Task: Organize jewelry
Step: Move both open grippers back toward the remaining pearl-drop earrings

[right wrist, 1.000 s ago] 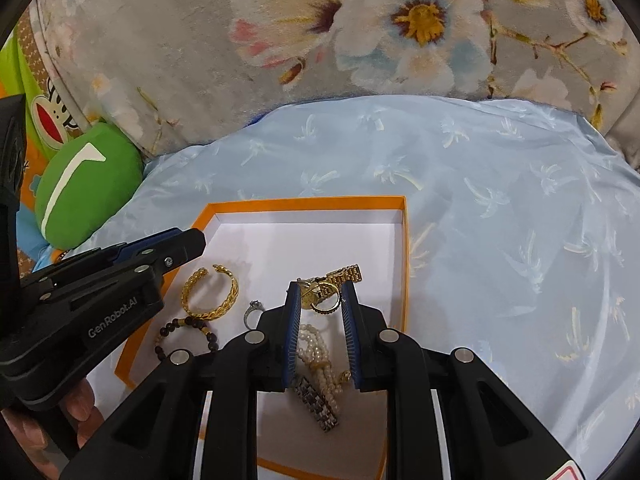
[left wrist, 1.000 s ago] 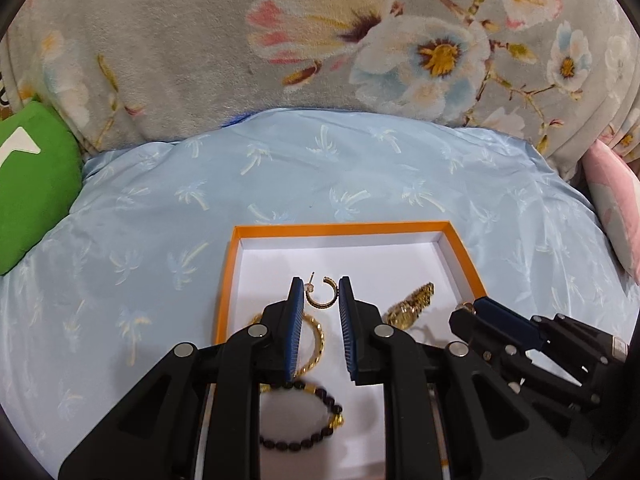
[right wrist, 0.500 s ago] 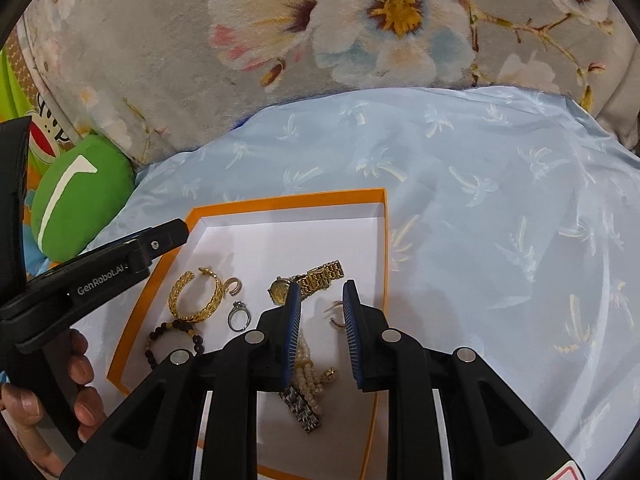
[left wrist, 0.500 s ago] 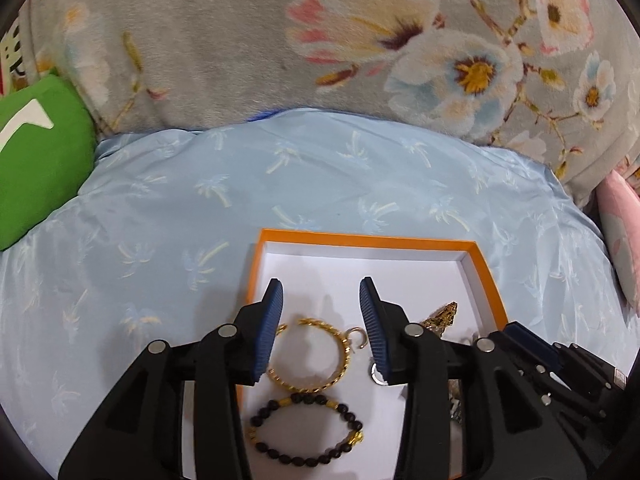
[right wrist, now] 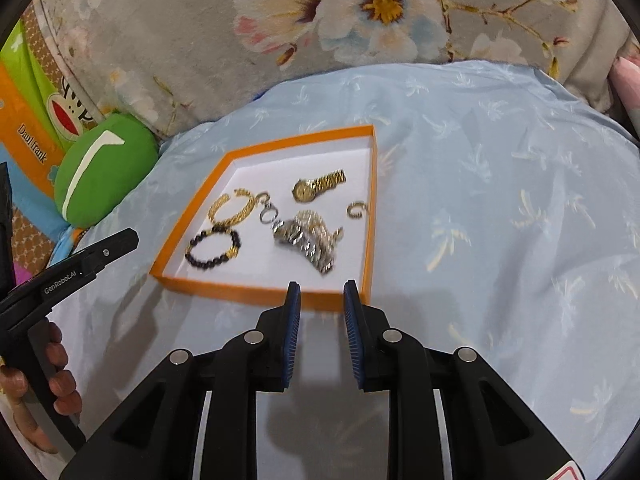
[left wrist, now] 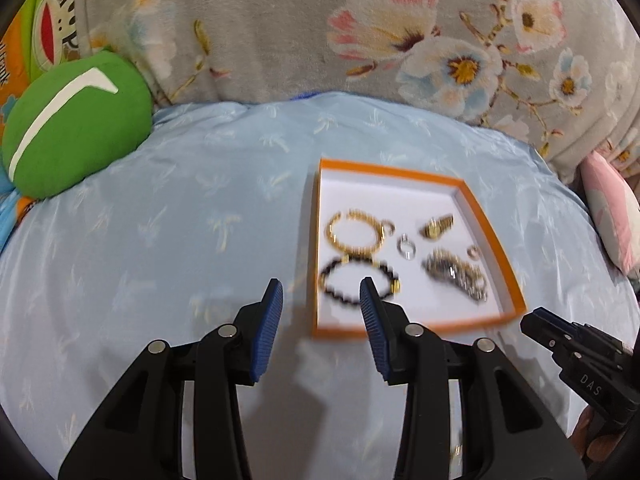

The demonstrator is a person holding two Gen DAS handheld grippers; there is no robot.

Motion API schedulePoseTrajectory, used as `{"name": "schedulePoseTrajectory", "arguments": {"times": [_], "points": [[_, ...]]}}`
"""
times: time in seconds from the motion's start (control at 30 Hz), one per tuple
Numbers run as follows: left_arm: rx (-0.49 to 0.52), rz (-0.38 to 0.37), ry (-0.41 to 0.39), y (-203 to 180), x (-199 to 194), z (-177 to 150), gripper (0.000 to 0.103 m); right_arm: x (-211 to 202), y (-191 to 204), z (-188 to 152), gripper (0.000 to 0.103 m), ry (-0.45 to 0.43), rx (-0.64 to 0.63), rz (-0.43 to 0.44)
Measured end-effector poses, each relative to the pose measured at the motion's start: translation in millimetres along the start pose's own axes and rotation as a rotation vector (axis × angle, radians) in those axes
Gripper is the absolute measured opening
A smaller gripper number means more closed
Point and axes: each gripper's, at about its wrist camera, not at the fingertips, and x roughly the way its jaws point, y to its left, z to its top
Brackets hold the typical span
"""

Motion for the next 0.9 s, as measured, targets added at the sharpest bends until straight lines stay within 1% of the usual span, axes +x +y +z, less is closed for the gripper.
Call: {"name": "schedulePoseTrajectory", "arguments": {"times": [0.1, 0.17, 0.27, 0.37, 0.47, 0.5, 0.53, 0.6, 0.73, 0.77, 0.8, 0.83, 0.87, 0.9], "points": [[-0.017, -0.011, 0.029, 3, -13, -25, 0.039, -10, 4, -24, 0.022, 0.034, 0.002, 0.018], [-0.017, -0.005, 0.051, 3, -19, -42, 0.039, -15, 9, -39, 0.022, 0.053, -0.006, 0.024], [-0.034, -0.017, 0.095, 2, -22, -64, 0.039, -20, 20, -54, 0.022, 0.071, -0.020, 0.047], [-0.030, -0.015, 0.118, -2, -25, -82, 0.039, -24, 36, -63, 0.022, 0.078, -0.056, 0.063], [-0.037, -0.018, 0.134, -3, -28, -92, 0.039, -21, 53, -69, 0.022, 0.089, -0.096, 0.072], [-0.037, -0.021, 0.136, -2, -29, -94, 0.039, -20, 56, -70, 0.026, 0.092, -0.103, 0.073], [-0.035, -0.019, 0.135, -3, -31, -96, 0.039, -18, 60, -72, 0.032, 0.093, -0.112, 0.069], [-0.030, -0.016, 0.133, -3, -34, -98, 0.039, -15, 65, -74, 0.036, 0.095, -0.122, 0.061], [-0.030, -0.014, 0.136, -1, -36, -101, 0.039, -9, 72, -75, 0.036, 0.099, -0.148, 0.050], [-0.030, -0.013, 0.137, -1, -36, -101, 0.039, -7, 74, -75, 0.036, 0.100, -0.154, 0.046], [-0.030, -0.012, 0.137, -1, -36, -101, 0.039, -5, 75, -75, 0.033, 0.101, -0.157, 0.045], [-0.030, -0.013, 0.137, -1, -36, -101, 0.039, -3, 76, -75, 0.027, 0.104, -0.164, 0.039], [-0.030, -0.014, 0.137, -1, -36, -101, 0.039, -2, 76, -75, 0.025, 0.098, -0.175, 0.026], [-0.029, -0.015, 0.136, -1, -37, -101, 0.039, -2, 78, -76, 0.020, 0.095, -0.189, 0.011]]}}
